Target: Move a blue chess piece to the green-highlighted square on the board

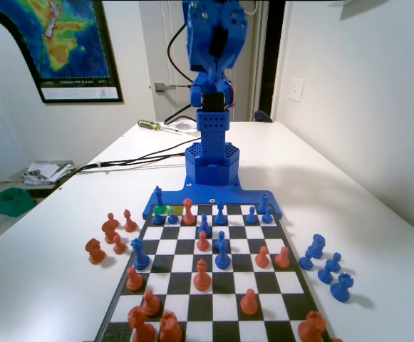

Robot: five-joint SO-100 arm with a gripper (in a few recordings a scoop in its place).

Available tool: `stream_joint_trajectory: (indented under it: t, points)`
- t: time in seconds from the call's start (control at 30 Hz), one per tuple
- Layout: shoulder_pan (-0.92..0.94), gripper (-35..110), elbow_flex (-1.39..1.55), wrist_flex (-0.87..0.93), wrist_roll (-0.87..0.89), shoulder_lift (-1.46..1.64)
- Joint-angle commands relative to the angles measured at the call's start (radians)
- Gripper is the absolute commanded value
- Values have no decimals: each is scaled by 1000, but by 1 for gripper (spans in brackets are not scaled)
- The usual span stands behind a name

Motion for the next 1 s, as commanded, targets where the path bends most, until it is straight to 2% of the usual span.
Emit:
stream_joint_trajectory:
  t: [0.0,0.97]
  points:
    - [5,1,17,-44,-3,51]
    - [31,1,21,-72,11,170]
